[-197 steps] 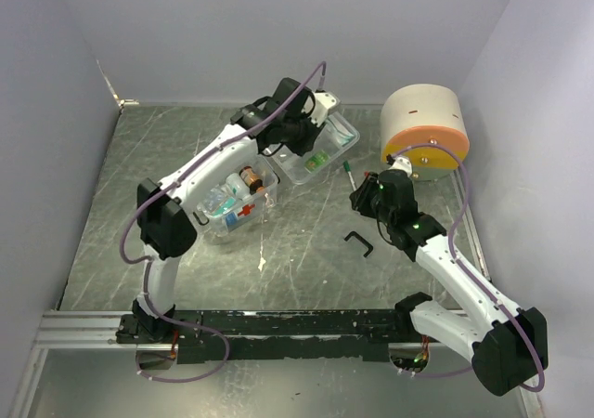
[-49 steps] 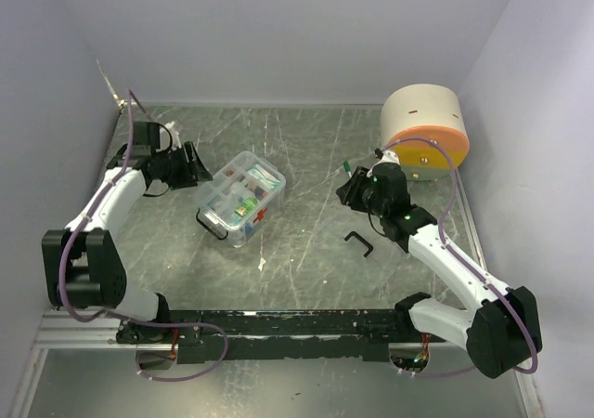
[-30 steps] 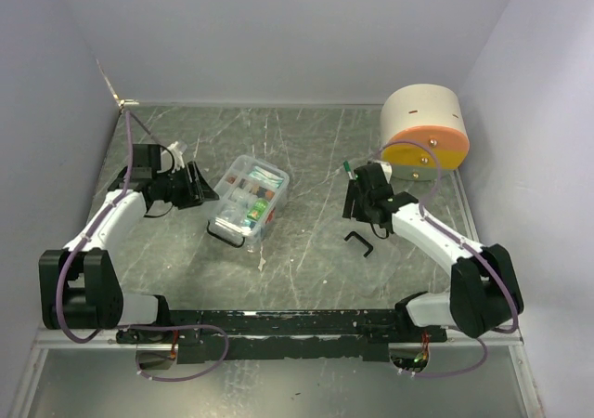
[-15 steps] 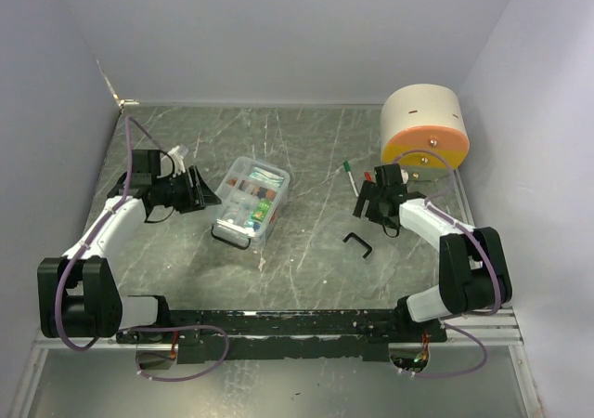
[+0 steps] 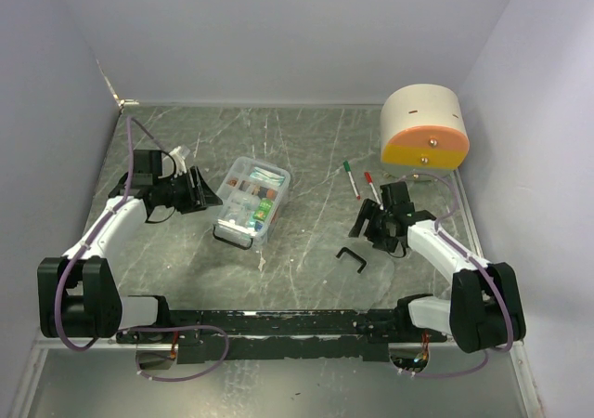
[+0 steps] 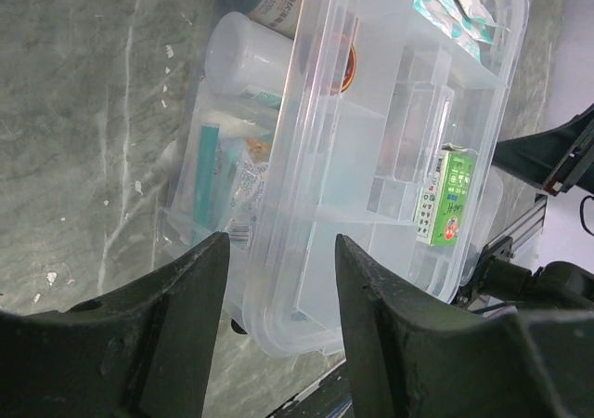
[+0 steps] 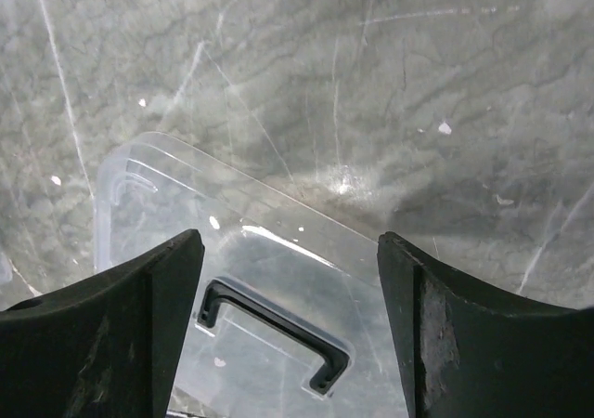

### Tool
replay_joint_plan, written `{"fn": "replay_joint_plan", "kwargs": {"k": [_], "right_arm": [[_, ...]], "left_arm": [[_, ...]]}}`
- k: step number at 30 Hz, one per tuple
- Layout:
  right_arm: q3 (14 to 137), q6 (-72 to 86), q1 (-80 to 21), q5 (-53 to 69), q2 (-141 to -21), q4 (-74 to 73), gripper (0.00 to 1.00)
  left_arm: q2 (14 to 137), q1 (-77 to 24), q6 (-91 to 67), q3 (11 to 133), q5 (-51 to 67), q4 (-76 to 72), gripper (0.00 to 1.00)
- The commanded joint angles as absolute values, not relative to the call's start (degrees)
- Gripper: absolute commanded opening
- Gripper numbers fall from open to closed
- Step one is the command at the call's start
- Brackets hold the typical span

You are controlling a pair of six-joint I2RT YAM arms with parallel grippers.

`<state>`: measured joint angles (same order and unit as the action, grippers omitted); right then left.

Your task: Organize the medicine kit

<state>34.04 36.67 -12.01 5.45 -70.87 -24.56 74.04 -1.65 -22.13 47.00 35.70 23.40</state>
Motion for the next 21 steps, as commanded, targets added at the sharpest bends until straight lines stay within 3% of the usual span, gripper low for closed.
{"fn": "replay_joint_plan", "kwargs": {"k": [1, 5, 12, 21], "right_arm": [[32.79, 36.16, -12.08, 5.96, -70.43, -26.80, 0.77], [34.47, 33.17, -13.19, 2.49, -70.70, -28.16, 0.87], [32.69, 35.67, -14.39, 5.95, -71.90, -25.69, 0.88], [31.81, 40.93, -14.35, 6.38, -72.73, -21.82, 0.85]], "left_arm": [[72.56, -2.12, -21.51, 47.73, 33.93, 23.60, 0.59], [70.39, -2.27, -20.45, 49.64, 29.97, 26.10, 0.63], [63.04, -7.02, -20.61, 55.94, 17.35, 30.40, 0.71], [61.62, -40.76, -33.18, 55.29, 2.75, 21.39, 0.72]]}}
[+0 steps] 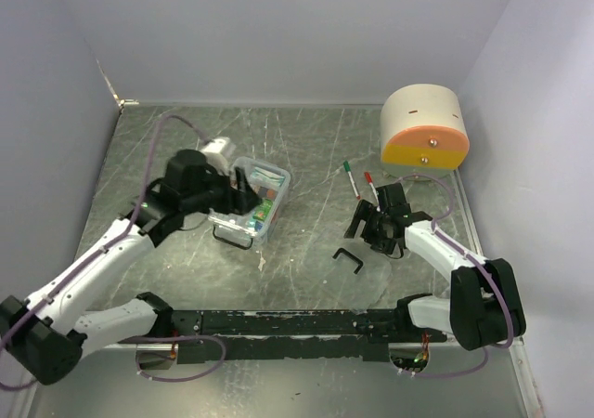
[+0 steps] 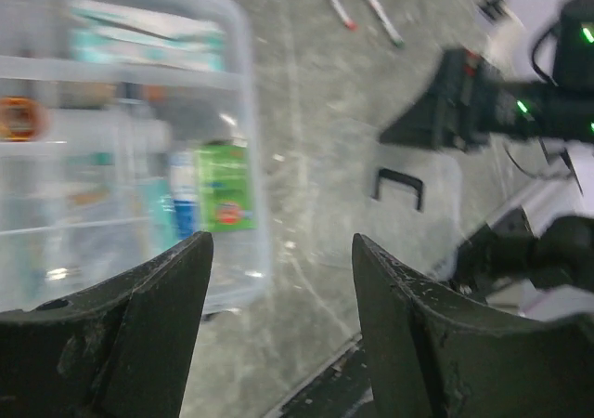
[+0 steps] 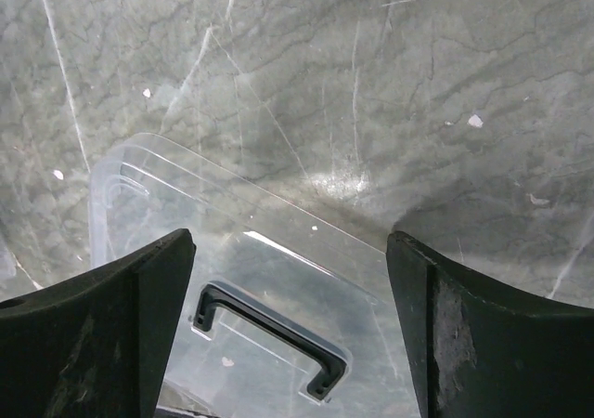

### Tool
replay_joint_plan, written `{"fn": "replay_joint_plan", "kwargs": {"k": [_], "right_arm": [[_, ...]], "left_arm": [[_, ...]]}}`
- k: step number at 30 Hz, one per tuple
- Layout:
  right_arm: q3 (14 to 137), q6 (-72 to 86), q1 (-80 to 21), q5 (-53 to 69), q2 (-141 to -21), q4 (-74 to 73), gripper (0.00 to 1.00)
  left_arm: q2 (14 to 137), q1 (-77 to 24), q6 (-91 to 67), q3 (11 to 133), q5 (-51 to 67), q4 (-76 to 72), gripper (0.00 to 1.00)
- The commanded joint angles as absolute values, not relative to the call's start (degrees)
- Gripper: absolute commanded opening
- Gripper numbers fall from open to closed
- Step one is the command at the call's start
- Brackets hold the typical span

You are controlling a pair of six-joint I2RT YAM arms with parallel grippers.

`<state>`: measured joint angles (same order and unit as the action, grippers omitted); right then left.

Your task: Organize the medicine kit

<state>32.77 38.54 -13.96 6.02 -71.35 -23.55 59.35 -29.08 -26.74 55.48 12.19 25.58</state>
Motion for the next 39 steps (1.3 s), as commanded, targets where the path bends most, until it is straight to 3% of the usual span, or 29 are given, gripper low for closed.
{"fn": "replay_joint_plan", "kwargs": {"k": [1, 6, 13, 20, 30, 39], "right_arm": [[31.72, 41.02, -14.35, 6.24, -72.83, -21.60, 0.84], [31.18, 41.81, -14.34, 4.54, -72.52, -20.80, 0.84], [29.62, 42.79, -14.38, 3.34, -72.42, -18.36, 0.83], [28.64, 43.44, -14.40, 3.73, -71.57, -17.28, 0.82], [30.35, 43.44, -14.35, 4.26, -71.91, -18.83, 0.81], [33.76, 44.32, -14.28, 5.40, -74.59, -18.83, 0.77]], "left_arm": [[62.74, -44.37, -34.04, 55.09, 1.37, 20.36, 0.72], [71.59, -60.24, -38.89, 54.72, -5.05, 17.62, 0.73], [83.01, -65.57, -43.45, 49.43, 1.59, 7.99, 0.82], [94.25, -66.62, -37.78, 53.49, 7.44, 5.04, 0.80], [99.80, -65.44, -39.17, 59.27, -5.67, 8.98, 0.70], [104.71, -60.12, -35.30, 66.09, -9.22, 7.68, 0.61]]}}
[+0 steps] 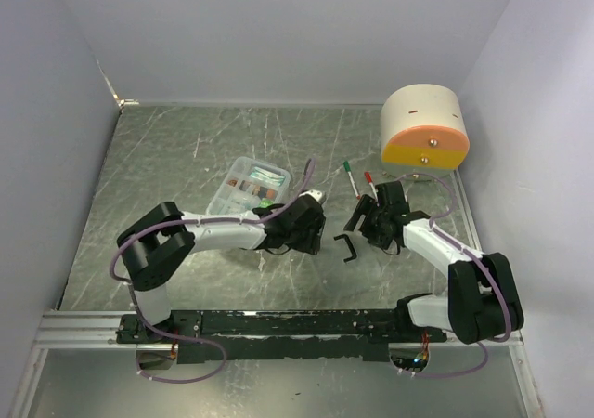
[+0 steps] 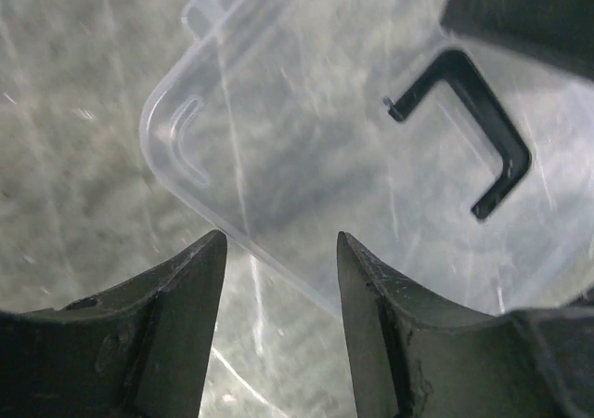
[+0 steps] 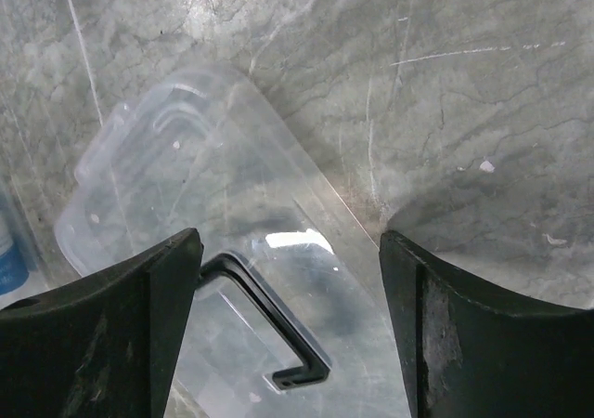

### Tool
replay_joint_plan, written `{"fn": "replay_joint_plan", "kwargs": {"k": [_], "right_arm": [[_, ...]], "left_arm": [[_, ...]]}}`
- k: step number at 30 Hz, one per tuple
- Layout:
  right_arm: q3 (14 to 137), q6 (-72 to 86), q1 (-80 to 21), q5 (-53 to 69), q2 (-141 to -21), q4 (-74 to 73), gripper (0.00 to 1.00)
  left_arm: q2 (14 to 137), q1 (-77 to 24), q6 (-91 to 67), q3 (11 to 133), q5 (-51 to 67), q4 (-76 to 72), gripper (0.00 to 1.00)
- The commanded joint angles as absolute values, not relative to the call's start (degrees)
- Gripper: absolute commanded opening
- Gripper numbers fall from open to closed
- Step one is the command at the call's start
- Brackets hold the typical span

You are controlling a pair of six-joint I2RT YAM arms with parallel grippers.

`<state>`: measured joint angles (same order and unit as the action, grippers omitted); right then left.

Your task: Organize the medicine kit

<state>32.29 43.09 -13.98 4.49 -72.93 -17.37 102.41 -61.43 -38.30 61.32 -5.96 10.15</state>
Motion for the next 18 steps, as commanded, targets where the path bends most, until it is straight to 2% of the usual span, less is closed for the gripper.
{"fn": "replay_joint_plan", "kwargs": {"k": [1, 8, 12, 14, 18], "right_arm": [[34.06, 44.56, -14.24, 5.83, -74.77, -18.56, 0.74], [33.52, 45.36, -14.30, 6.76, -74.30, -17.98, 0.58], [33.22, 44.43, -14.32, 4.56, -73.01, -19.72, 0.57], [32.65, 43.59, -14.25, 4.16, -72.34, -19.87, 0.60], [32.18, 39.89, -14.38, 4.42, -72.11, -20.11, 0.65]], "left_arm": [[105.67, -59.51, -34.58, 67.21, -8.96, 7.61, 0.60], [111.93, -55.46, -31.83, 73.80, -5.34, 7.81, 0.51], [110.23, -55.46, -32.58, 73.07, -3.62, 9.18, 0.62], [109.01, -55.46, -33.87, 71.43, -1.78, 9.29, 0.69], [107.27, -55.55, -35.78, 67.54, 0.78, 7.82, 0.70]]}}
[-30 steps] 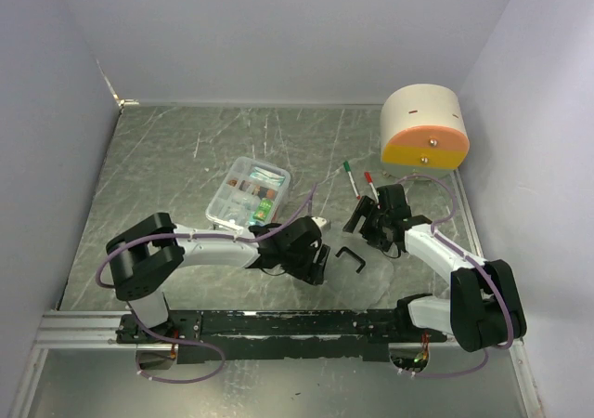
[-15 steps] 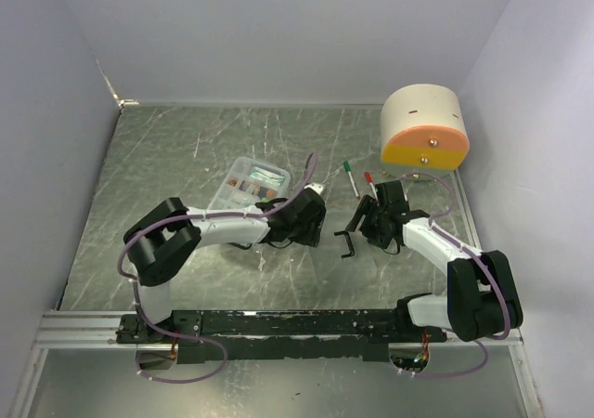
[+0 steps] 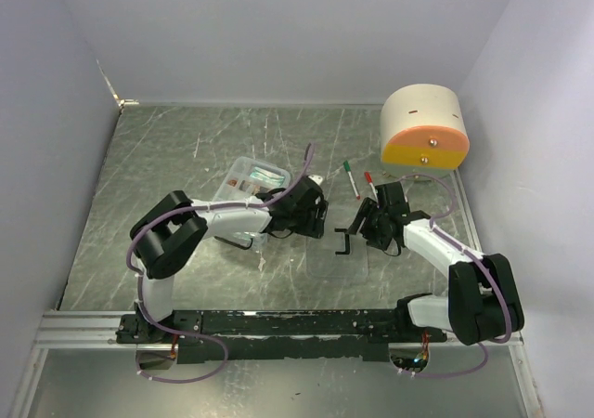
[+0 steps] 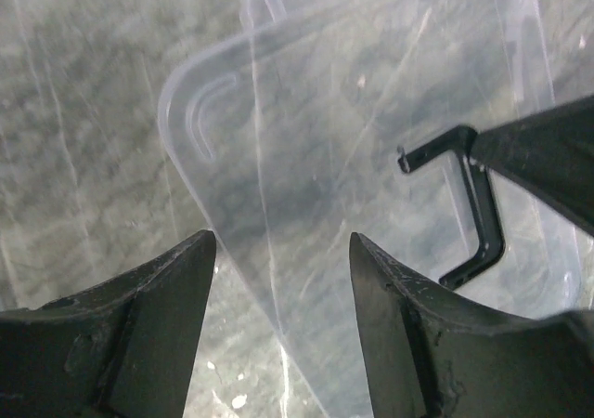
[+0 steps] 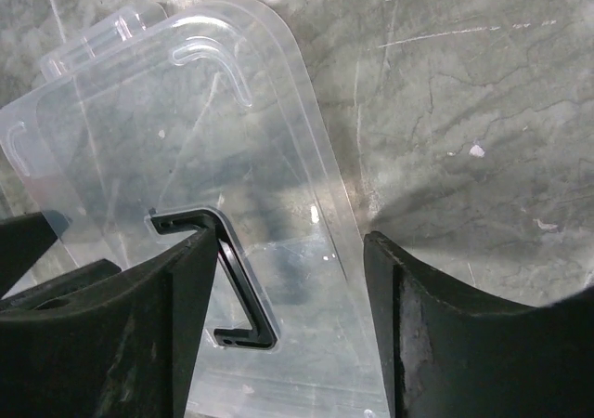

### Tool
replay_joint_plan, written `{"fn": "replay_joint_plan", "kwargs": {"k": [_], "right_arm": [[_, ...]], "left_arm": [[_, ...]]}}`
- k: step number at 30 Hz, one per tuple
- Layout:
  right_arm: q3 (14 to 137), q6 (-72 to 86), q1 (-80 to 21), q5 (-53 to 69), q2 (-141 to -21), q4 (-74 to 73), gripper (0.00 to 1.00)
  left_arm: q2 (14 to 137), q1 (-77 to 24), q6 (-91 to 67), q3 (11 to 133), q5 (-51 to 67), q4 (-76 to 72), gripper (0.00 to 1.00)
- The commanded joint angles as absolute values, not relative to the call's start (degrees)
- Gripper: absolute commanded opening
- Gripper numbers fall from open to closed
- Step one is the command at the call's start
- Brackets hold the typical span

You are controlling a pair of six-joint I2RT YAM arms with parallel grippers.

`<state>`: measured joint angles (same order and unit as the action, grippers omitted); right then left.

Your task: Organize the medicine kit

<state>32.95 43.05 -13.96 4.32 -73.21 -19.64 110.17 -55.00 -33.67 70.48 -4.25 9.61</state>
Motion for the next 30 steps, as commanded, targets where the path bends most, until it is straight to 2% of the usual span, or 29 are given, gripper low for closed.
{"fn": "replay_joint_plan", "kwargs": {"k": [1, 8, 16, 24, 30], "right_arm": [[32.52, 38.44, -14.33, 4.39, -72.15, -20.60, 0.66], [33.81, 33.85, -14.62, 3.84, -72.36, -25.12, 0.71], [35.14, 33.40, -19.78, 2.32, -75.94, -25.22, 0.71], [35.16, 36.55, -20.83, -1.99, -77.16, -25.49, 0.53], [34.79, 38.73, -20.83, -3.29, -70.23, -24.86, 0.51]], "left_arm": [[107.12, -55.60, -35.92, 67.02, 0.83, 7.77, 0.70], [108.52, -55.55, -35.65, 68.25, -0.93, 9.27, 0.60], [109.81, -55.55, -35.34, 69.78, -0.52, 9.66, 0.55], [109.06, -55.46, -34.58, 69.95, 2.61, 9.58, 0.56], [107.03, -55.03, -33.61, 71.61, 7.73, 9.60, 0.61]]}}
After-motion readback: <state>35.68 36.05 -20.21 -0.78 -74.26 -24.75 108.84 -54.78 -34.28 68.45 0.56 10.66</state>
